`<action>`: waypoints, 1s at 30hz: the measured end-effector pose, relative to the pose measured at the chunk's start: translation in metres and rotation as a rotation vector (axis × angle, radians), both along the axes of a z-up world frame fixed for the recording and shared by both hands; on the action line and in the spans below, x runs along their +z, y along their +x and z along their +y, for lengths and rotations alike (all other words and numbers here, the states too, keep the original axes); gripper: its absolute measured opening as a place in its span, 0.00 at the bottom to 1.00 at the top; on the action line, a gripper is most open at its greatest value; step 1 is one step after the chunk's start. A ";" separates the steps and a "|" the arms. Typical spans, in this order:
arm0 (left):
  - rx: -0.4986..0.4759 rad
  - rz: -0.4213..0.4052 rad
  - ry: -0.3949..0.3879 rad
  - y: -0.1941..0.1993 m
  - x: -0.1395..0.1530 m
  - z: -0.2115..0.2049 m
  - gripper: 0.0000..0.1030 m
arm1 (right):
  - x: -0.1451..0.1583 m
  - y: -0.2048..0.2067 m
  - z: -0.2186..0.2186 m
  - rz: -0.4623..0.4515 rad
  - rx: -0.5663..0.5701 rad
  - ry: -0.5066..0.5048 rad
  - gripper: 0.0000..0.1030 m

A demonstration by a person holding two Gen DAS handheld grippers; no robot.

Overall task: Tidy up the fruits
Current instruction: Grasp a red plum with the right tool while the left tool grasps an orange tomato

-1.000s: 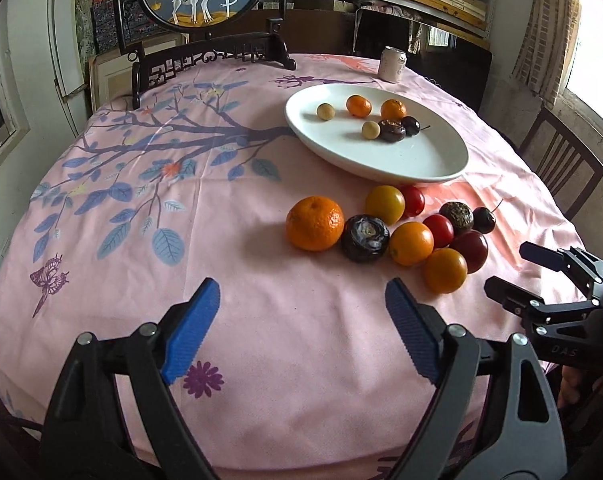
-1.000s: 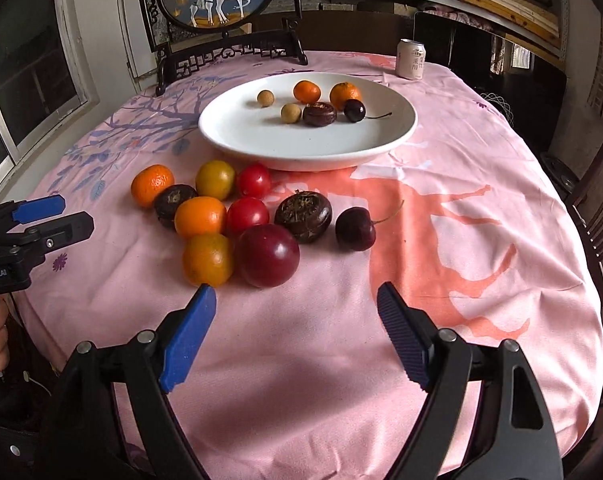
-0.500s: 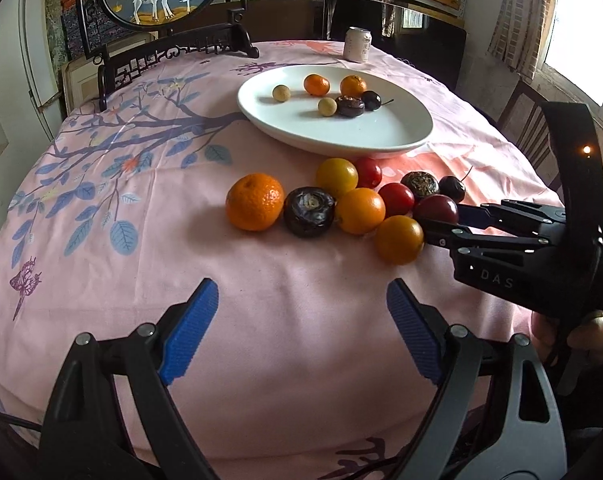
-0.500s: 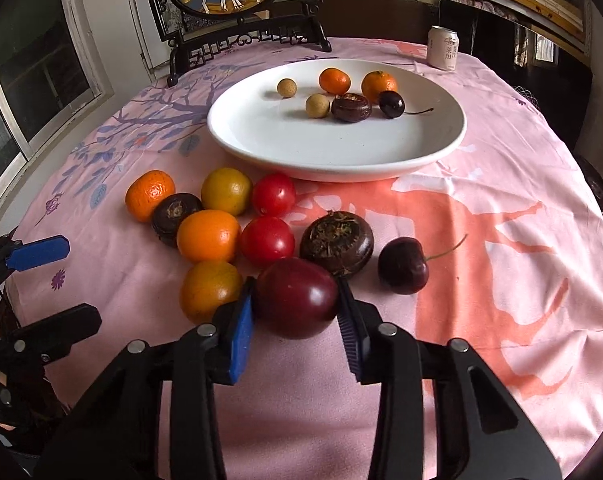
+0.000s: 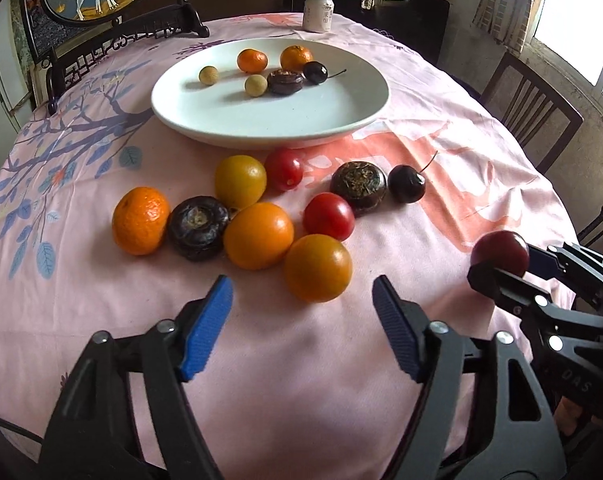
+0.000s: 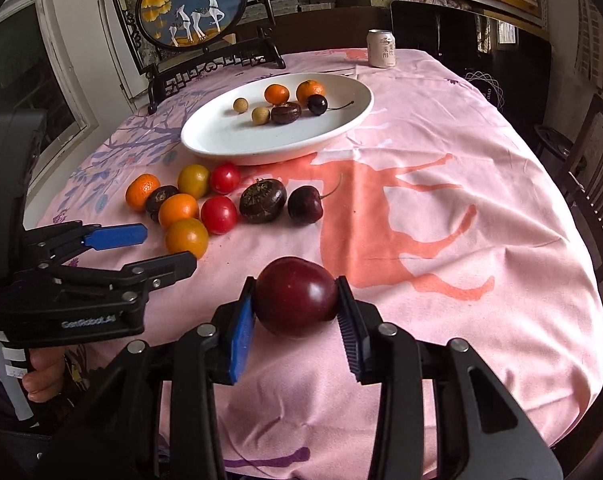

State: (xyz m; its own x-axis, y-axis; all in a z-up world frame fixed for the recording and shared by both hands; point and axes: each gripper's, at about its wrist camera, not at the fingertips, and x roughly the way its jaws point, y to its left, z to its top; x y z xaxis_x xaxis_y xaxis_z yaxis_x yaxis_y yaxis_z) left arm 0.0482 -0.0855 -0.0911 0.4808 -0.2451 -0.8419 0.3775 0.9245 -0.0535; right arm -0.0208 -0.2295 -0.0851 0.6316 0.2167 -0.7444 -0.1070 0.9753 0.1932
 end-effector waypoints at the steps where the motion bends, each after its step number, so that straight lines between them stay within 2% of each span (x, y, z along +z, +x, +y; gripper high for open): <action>1: 0.004 0.013 0.004 0.004 -0.003 -0.004 0.59 | -0.001 0.000 -0.002 0.001 -0.003 0.008 0.38; 2: 0.012 0.023 0.012 0.007 -0.006 -0.007 0.53 | -0.001 -0.001 -0.004 0.001 -0.004 0.013 0.38; 5: 0.023 0.014 0.034 0.013 -0.011 -0.013 0.52 | -0.002 -0.004 -0.005 -0.002 0.003 0.017 0.38; 8: 0.020 0.007 0.044 0.014 -0.010 -0.015 0.35 | -0.001 -0.007 -0.006 -0.008 0.004 0.019 0.38; 15: 0.024 0.006 -0.014 0.001 0.004 0.005 0.35 | 0.002 -0.006 0.003 -0.012 0.014 0.019 0.38; 22: 0.045 -0.041 -0.069 -0.006 0.029 0.043 0.35 | 0.006 0.002 0.020 -0.004 0.030 0.007 0.38; 26: 0.049 -0.079 -0.088 0.013 0.052 0.065 0.35 | 0.019 0.016 0.029 -0.021 0.060 -0.006 0.38; 30: 0.068 -0.076 -0.069 0.062 0.072 0.070 0.35 | 0.036 0.048 0.033 -0.039 0.069 -0.009 0.38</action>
State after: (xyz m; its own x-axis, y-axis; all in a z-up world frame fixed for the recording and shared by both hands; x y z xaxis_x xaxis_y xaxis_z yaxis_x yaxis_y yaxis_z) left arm 0.1100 -0.0157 -0.0187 0.5599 -0.2657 -0.7848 0.3197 0.9431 -0.0912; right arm 0.0273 -0.1968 -0.0492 0.6443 0.2542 -0.7213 -0.1812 0.9670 0.1789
